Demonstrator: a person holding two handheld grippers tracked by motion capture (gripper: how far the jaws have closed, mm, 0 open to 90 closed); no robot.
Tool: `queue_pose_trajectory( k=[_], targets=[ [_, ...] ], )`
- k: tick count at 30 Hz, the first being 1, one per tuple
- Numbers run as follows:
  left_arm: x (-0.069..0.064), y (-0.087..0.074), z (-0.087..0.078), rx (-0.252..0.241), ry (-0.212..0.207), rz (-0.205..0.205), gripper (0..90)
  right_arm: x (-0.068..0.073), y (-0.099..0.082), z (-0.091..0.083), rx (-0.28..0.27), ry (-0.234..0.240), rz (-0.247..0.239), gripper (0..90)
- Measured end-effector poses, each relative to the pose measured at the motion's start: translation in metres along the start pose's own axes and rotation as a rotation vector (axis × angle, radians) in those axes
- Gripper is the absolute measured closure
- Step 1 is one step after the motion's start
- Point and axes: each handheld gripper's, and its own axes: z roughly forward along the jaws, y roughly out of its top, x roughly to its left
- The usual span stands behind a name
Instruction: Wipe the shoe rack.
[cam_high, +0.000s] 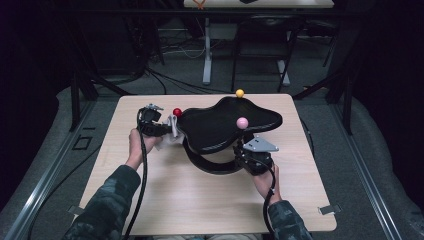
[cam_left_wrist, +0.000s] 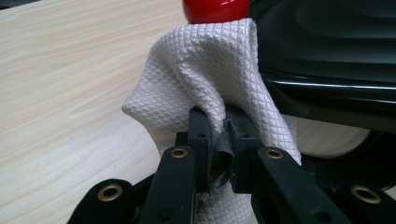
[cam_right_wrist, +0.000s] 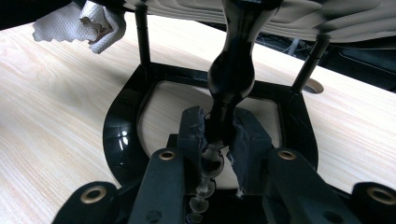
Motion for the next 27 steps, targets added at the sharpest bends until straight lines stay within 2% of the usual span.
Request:
queue_pose_trajectory(
  k=[14,24,27],
  targets=[
    [-0.012,-0.005,-0.011,-0.023,-0.03,0.038,82.1,0.001,0.0,0.001,0.001,0.0,-0.004,74.7],
    [-0.021,-0.007,-0.018,-0.051,-0.059,0.041,82.1,0.003,0.001,0.003,-0.001,-0.014,-0.007,74.6],
    [-0.025,-0.007,-0.022,-0.062,-0.064,0.058,82.0,0.005,0.002,0.004,0.001,-0.016,-0.011,74.6]
  ],
)
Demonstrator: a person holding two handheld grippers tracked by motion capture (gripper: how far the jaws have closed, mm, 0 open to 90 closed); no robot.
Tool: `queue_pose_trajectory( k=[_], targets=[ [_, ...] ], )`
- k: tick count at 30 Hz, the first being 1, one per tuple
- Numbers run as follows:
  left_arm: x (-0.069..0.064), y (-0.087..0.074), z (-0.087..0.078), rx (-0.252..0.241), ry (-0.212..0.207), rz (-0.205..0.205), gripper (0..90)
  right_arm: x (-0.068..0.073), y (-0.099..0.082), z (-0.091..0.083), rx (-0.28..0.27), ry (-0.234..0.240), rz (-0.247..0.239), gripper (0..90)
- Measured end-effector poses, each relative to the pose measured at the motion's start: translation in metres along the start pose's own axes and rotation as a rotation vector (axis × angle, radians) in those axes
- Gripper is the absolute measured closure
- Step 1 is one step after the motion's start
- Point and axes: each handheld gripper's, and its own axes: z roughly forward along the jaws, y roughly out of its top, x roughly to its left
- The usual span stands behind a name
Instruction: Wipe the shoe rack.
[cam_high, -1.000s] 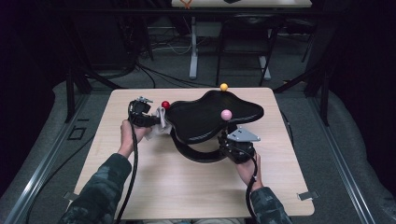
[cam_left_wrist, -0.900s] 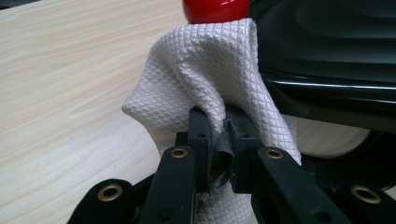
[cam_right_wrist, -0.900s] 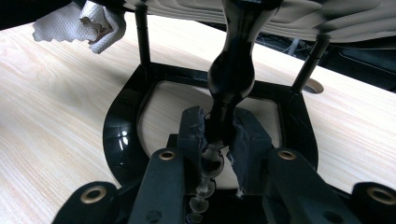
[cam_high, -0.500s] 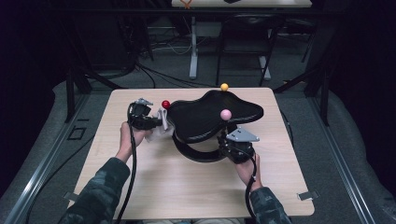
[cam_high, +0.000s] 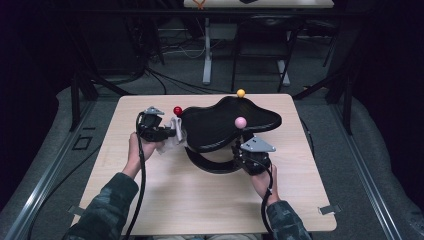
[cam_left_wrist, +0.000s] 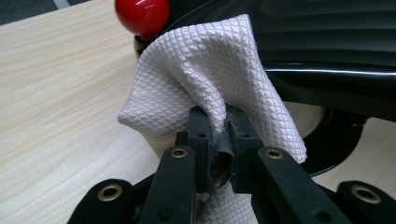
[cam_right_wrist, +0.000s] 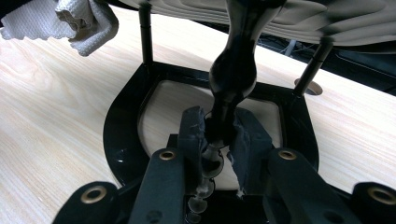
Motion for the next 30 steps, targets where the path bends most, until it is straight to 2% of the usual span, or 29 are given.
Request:
queue_pose_trajectory(
  k=[3,24,30],
  targets=[
    [-0.004,0.001,-0.004,-0.001,-0.009,0.019,82.1,0.0,0.0,0.001,-0.004,0.012,-0.001,74.6],
    [-0.036,-0.005,-0.031,-0.063,-0.064,0.109,82.1,0.001,0.001,0.001,0.004,-0.004,-0.009,74.3],
    [-0.044,-0.01,-0.038,-0.089,-0.079,0.112,82.0,0.0,0.0,0.001,0.003,0.001,0.003,74.3]
  ],
)
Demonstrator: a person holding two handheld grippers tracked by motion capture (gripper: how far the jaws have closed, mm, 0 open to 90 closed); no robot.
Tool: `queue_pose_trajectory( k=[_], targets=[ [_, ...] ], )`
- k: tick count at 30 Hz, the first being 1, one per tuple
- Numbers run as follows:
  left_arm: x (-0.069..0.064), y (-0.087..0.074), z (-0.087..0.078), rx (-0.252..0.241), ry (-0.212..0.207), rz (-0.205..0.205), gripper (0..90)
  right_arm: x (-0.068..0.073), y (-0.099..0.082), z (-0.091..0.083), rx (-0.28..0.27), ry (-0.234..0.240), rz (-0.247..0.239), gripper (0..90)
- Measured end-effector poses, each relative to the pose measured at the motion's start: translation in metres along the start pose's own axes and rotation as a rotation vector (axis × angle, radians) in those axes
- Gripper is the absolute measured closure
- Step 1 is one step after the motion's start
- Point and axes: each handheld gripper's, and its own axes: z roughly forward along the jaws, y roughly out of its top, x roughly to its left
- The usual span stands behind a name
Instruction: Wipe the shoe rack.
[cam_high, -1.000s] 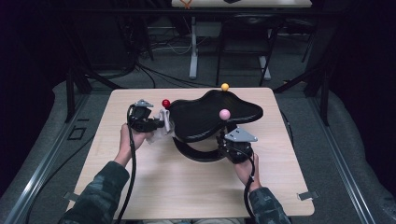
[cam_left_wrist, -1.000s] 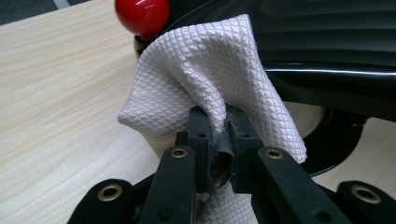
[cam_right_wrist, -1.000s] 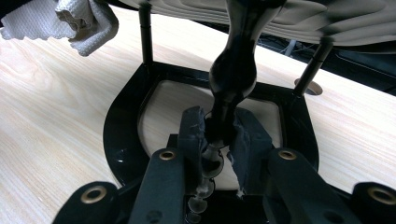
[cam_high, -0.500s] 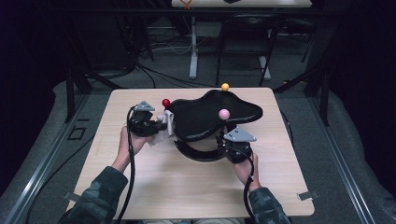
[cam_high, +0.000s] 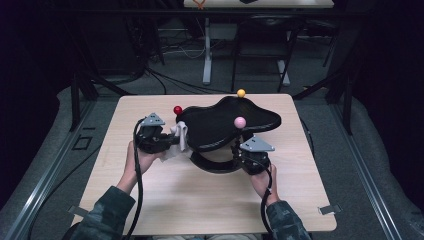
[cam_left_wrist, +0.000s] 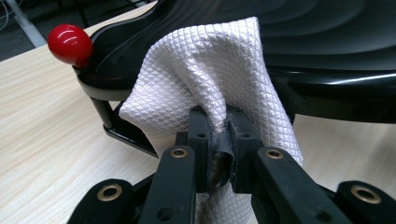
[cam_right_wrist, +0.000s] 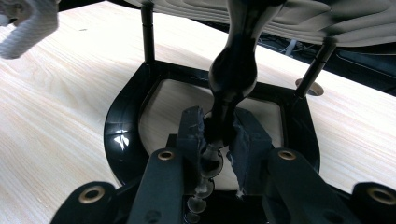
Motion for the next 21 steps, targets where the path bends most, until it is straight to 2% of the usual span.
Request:
queue_pose_trajectory(
  k=[7,17,21],
  targets=[
    [-0.011,-0.002,-0.012,-0.02,-0.01,0.018,82.0,0.001,0.001,0.002,0.001,0.012,0.0,74.3],
    [-0.027,-0.001,-0.028,-0.038,-0.025,0.049,82.0,0.004,0.002,0.004,0.002,0.002,-0.007,74.3],
    [-0.039,0.003,-0.037,-0.053,-0.036,0.082,82.0,0.004,0.002,0.004,0.004,0.0,-0.006,74.3]
  ],
)
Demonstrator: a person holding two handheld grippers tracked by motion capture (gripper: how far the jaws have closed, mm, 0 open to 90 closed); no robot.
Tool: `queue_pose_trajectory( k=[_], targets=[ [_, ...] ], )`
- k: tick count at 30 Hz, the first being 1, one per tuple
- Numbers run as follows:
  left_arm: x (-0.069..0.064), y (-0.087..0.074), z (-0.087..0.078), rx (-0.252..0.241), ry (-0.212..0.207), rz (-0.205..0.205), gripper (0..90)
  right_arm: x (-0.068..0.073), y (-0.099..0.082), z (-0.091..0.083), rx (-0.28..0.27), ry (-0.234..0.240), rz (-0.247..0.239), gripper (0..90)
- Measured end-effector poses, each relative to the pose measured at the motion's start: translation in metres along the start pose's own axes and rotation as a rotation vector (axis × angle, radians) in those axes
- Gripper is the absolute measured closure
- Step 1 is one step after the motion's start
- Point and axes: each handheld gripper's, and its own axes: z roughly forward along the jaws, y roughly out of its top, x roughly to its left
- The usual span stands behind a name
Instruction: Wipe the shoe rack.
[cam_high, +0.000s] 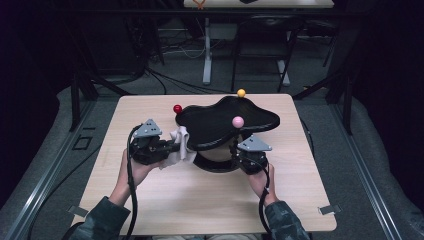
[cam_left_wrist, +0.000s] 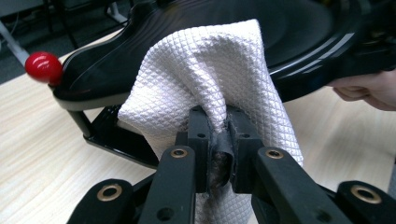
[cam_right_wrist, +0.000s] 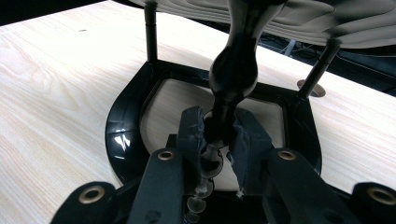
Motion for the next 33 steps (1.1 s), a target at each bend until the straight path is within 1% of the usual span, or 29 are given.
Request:
queue_pose_trajectory(
  k=[5,6,7,9,14,17,24,33],
  targets=[
    [-0.013,0.006,-0.007,-0.005,-0.015,0.038,82.0,0.0,0.0,0.0,0.002,-0.001,0.0,74.3],
    [-0.013,0.006,-0.007,-0.005,-0.015,0.038,82.0,0.0,0.0,0.0,0.002,-0.001,0.0,74.3],
    [-0.018,0.008,-0.008,-0.01,-0.027,0.051,82.0,0.0,0.0,0.0,0.002,-0.002,0.001,74.3],
    [-0.022,0.01,-0.009,-0.012,-0.033,0.065,82.0,0.0,0.0,0.0,0.003,-0.001,0.001,74.2],
    [-0.031,0.015,-0.01,-0.02,-0.052,0.085,81.9,0.001,0.0,0.0,0.005,-0.002,0.001,74.3],
    [-0.034,0.016,-0.01,-0.018,-0.052,0.098,81.9,0.001,0.0,0.0,0.005,-0.002,0.0,74.3],
    [-0.029,0.016,-0.01,-0.013,-0.043,0.093,81.9,0.001,0.0,0.0,0.005,-0.001,-0.002,74.3],
    [-0.015,0.012,-0.007,-0.003,-0.006,0.063,81.9,0.0,0.0,0.0,0.005,-0.002,-0.001,74.3]
  ],
)
